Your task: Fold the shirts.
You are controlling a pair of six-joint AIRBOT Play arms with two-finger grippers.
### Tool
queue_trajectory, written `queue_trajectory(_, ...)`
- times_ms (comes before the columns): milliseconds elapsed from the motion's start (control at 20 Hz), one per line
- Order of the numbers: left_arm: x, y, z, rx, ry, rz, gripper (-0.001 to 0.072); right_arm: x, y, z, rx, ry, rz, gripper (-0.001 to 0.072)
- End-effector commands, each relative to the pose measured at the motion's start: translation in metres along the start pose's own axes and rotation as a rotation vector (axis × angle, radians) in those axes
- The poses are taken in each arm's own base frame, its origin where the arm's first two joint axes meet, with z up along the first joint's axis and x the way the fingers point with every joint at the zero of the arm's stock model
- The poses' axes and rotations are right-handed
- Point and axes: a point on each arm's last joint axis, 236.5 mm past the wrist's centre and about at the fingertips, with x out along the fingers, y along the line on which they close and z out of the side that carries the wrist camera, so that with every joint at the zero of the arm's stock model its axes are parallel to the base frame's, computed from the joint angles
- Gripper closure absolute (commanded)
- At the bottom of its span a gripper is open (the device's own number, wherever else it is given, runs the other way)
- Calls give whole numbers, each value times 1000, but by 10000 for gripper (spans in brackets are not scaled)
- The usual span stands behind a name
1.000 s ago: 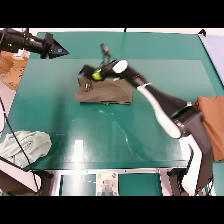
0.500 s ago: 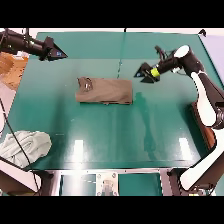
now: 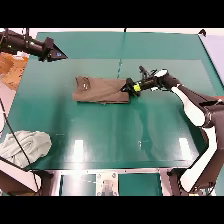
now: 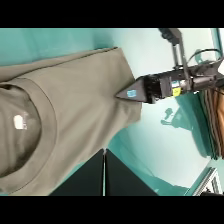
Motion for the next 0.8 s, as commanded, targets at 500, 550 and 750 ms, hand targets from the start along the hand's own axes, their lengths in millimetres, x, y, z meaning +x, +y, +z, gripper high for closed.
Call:
queue_trajectory(500, 0, -2, -6, -1, 24, -7, 686, -376, 33, 62, -3, -589, -114, 698)
queue_trajectory(550, 0, -2, -5, -1, 23, -6, 686, -412, 6, 51, 52, -632, -185, 698)
queue_trajectory(750, 0, -2, -6, -1, 24, -7, 686, -541, -77, -11, 292, -839, -410, 698)
